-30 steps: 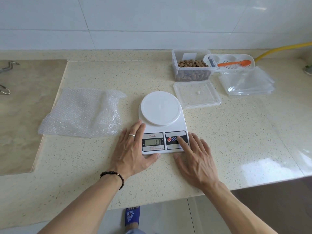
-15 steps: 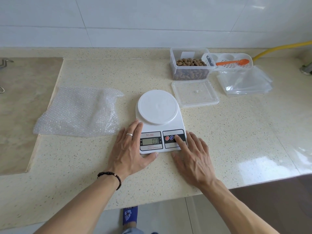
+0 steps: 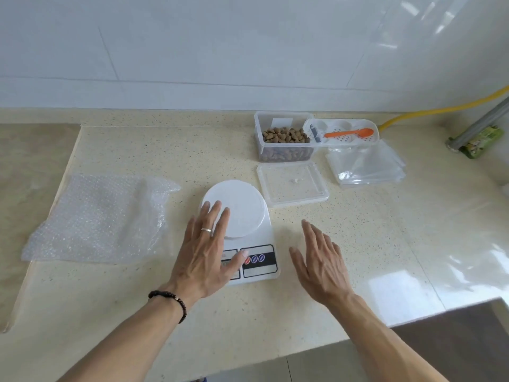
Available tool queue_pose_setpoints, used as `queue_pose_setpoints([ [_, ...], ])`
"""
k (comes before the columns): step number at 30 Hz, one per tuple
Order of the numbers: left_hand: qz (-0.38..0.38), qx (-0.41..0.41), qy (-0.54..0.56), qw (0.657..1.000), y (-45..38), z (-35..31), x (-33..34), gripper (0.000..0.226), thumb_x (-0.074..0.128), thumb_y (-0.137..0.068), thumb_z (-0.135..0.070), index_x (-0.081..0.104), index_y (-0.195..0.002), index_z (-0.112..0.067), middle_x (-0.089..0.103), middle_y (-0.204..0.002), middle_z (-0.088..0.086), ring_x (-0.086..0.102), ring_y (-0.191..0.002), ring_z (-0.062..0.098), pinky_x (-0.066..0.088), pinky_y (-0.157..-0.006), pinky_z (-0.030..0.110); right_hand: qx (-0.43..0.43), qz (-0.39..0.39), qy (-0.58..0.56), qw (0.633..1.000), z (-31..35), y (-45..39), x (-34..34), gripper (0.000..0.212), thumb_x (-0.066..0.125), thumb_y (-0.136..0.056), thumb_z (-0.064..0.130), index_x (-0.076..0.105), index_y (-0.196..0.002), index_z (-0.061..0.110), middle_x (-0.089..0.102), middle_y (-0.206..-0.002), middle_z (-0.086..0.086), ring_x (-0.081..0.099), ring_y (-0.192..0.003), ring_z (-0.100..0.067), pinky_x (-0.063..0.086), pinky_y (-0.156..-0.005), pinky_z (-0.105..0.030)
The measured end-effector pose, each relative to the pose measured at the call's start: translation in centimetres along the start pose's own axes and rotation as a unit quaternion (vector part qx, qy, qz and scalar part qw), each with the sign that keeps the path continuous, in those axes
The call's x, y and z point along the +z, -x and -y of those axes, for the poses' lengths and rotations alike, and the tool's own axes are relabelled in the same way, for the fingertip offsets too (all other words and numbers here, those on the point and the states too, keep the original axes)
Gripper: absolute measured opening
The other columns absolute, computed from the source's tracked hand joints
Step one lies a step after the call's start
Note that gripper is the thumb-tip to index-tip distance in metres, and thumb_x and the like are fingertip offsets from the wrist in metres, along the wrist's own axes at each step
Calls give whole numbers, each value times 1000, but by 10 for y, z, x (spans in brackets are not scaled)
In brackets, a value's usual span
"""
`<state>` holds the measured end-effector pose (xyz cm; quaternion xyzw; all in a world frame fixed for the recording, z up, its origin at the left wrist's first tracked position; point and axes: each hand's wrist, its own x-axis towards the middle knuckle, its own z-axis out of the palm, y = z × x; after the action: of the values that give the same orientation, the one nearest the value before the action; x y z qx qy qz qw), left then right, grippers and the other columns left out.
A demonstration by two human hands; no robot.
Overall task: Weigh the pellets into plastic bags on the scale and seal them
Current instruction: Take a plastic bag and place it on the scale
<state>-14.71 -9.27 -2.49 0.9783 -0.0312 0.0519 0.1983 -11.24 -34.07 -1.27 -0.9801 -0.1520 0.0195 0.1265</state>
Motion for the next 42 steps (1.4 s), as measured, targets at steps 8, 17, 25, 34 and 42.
queue_pose_setpoints([
  [8,37,76,-12,996,-112,-96,7,79,10,-91,-61,18,-153,-14,17,-160,6,-1,-149,23,1,-120,43,29,-67,35,997,-84,-71,-68,55,36,-91,42,54,-130,8,61,-125,-10,60,-108,-33,49,-85,-45],
  [17,98,55,1,994,-238,-184,61,61,45,-96,-47,31,-146,-14,27,-154,11,19,-144,24,19,-118,35,-7,-4,118,993,-208,-166,-92,75,73,-77,22,41,-144,7,45,-148,-13,41,-138,-34,39,-104,-48],
  [25,158,-10,21,987,-280,-211,80,67,46,-96,-48,21,-151,-18,13,-160,12,23,-144,24,24,-115,34,-73,28,179,981,-246,-202,-75,22,55,-87,6,69,-104,12,67,-114,-11,59,-113,-34,31,-110,-57],
  [34,40,-45,62,996,-289,-220,87,45,58,-92,-38,48,-131,-17,62,-110,2,52,-109,22,45,-90,37,-73,22,116,990,-249,-203,-68,42,69,-81,33,64,-117,12,69,-116,-6,65,-102,-28,49,-95,-50],
  [42,-39,-154,268,950,-296,-231,85,52,60,-90,-3,40,-135,-20,59,-80,-7,59,-76,7,52,-72,25,-84,-54,81,992,-247,-201,-65,29,64,-87,27,65,-111,11,70,-106,-5,64,-95,-27,50,-88,-45],
])
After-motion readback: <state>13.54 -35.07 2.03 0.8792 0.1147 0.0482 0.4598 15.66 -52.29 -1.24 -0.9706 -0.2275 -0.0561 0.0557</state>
